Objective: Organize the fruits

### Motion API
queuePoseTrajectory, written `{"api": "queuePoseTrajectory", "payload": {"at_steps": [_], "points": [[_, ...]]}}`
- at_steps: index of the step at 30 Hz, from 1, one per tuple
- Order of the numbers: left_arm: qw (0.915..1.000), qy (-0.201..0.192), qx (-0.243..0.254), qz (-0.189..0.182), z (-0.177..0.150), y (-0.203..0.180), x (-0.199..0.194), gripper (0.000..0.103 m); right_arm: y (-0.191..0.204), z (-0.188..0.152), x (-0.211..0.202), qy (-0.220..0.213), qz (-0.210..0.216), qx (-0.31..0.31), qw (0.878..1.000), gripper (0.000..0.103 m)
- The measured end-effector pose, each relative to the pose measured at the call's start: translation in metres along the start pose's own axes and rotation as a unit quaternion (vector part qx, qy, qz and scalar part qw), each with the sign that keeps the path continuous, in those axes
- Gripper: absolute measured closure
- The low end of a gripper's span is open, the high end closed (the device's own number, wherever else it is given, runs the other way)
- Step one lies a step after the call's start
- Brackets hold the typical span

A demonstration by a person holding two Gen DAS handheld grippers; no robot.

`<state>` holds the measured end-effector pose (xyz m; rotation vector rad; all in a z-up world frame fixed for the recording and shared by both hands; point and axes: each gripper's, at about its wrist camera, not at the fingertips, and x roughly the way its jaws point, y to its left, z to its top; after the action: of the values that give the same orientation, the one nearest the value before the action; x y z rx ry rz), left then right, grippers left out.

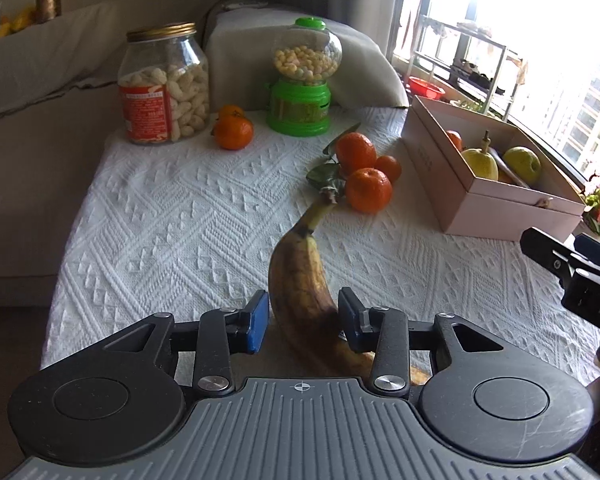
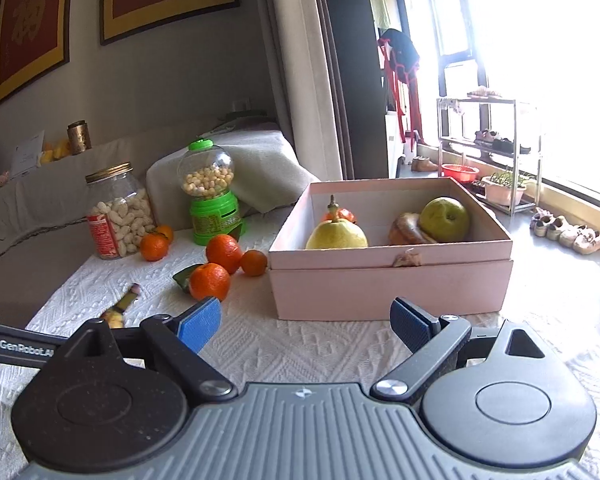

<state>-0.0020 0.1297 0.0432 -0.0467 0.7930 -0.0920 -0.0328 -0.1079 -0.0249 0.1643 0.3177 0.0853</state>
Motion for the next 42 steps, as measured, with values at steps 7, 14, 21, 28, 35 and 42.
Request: {"api": "queuePoseTrajectory", "payload": {"at_steps": [7,14,21,28,35,42], "points": [[0.9981,-0.015,-0.042,-0.041,-0.002,0.013,0.0,0.072,-0.013,0.019,-0.005,-0.004,-0.014,-0.043,0.999,0.01],[0.9948,-0.028,-0.048,-0.086,0.008,-0.003,0.01,0.069,-0.002,0.012,-0.004,0.011,0.008,-0.084,0.996,0.01],[0.9933,-0.053,-0.042,-0.093,0.017,-0.004,0.005,0.059,0.011,0.022,0.007,0.043,0.061,-0.13,0.989,0.01],[0.9874,-0.088,0.036,-0.126,0.068,-0.017,0.016,0.059,0.037,0.006,0.023,0.07,0.119,-0.186,0.973,0.01],[0.9928,0.0,0.102,-0.063,0.09,-0.061,0.097,0.059,0.023,-0.008,0.017,0.083,0.132,-0.174,0.972,0.01],[0.9952,0.03,0.074,-0.058,0.087,-0.048,0.127,0.055,0.007,-0.014,0.016,0.094,0.136,-0.169,0.972,0.01]]}}
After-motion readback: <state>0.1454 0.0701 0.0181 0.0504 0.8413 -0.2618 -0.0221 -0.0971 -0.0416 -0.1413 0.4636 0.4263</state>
